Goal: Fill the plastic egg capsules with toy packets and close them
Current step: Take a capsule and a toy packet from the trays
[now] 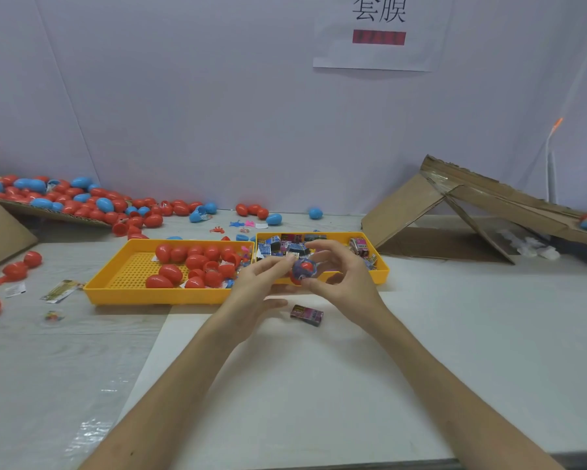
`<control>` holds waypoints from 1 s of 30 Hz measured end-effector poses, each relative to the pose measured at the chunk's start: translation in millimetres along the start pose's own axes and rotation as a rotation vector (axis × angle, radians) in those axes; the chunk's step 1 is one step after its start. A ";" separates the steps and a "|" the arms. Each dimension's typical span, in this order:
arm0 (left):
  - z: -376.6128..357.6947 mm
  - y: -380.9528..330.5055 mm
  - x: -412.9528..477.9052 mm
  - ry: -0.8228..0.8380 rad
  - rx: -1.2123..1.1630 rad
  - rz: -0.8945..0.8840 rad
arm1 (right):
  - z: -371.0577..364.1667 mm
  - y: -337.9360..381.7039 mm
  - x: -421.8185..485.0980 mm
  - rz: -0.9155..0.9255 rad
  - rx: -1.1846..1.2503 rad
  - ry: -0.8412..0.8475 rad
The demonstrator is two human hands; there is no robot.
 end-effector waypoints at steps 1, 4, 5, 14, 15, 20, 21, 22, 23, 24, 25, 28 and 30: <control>-0.2 0.0 -0.2 -0.002 0.003 -0.002 | -0.6 0.7 -0.3 0.013 0.003 0.008; -1.4 -0.7 -0.8 0.022 -0.116 0.053 | 1.0 2.2 0.3 0.006 0.052 0.023; -1.9 -0.9 -0.7 0.038 -0.172 0.081 | 2.2 1.8 1.6 -0.004 0.069 0.018; -2.6 -5.3 -3.1 0.145 -0.250 0.122 | 4.4 -4.4 4.4 -0.161 0.074 0.045; -2.0 -5.0 -2.7 0.133 -0.223 0.107 | 4.3 -3.6 4.6 -0.156 0.074 0.050; -2.3 -2.9 -0.4 0.147 -0.356 0.127 | 4.4 -2.4 4.2 -0.157 0.117 0.050; -2.7 -2.9 -0.3 0.155 -0.380 0.131 | 4.4 -2.7 4.4 -0.159 0.122 0.048; -2.6 -2.8 0.2 0.160 -0.399 0.133 | 4.5 -2.9 4.6 -0.160 0.119 0.047; -2.6 -2.6 0.7 0.160 -0.415 0.134 | 4.6 -3.0 4.5 -0.161 0.112 0.044; -2.6 -2.6 1.1 0.158 -0.427 0.133 | 4.8 -3.0 4.5 -0.160 0.106 0.039; -2.5 -2.5 1.0 0.158 -0.437 0.133 | 5.0 -3.2 4.7 -0.158 0.105 0.032; -2.4 -3.0 0.2 0.172 -0.448 0.126 | 5.4 -4.2 5.2 -0.152 0.118 0.008; -2.6 -3.1 -0.5 0.177 -0.446 0.123 | 5.3 -3.8 5.4 -0.148 0.125 0.005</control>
Point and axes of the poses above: each hand's wrist, its own x-axis towards the middle knuckle, its own z-axis out of the back of the hand, y = z × x, the point moved 2 cm from there along x, towards the middle knuckle, and after that the axes turned 15 degrees about -y, right-handed, at the moved point
